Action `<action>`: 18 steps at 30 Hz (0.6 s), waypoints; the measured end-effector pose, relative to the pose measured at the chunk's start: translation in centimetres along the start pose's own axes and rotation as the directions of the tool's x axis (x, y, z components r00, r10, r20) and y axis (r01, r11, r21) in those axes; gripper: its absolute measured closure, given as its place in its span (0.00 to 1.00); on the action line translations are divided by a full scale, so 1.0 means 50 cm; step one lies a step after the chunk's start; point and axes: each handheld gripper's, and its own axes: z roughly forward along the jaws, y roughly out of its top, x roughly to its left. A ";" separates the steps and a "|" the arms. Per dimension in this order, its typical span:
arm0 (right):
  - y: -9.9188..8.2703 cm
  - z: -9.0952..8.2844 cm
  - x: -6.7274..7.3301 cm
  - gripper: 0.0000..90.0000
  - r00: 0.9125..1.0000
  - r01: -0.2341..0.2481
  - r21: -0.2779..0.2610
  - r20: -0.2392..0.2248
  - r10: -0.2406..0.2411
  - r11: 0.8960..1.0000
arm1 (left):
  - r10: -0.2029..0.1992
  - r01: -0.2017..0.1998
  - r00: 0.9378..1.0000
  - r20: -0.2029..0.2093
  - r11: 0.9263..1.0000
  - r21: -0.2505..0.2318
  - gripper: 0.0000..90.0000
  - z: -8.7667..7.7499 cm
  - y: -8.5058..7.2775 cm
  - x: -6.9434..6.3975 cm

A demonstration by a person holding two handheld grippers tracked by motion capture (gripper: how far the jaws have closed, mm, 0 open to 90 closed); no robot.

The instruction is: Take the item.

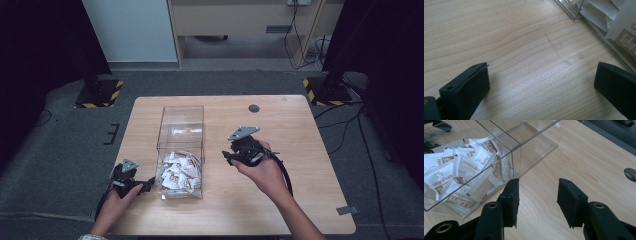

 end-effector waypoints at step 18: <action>0.046 -0.001 0.024 0.66 0.999 0.035 -0.006 -0.036 -0.035 0.999 | 0.000 0.000 1.000 0.000 1.000 0.000 0.00 0.000 0.000 0.000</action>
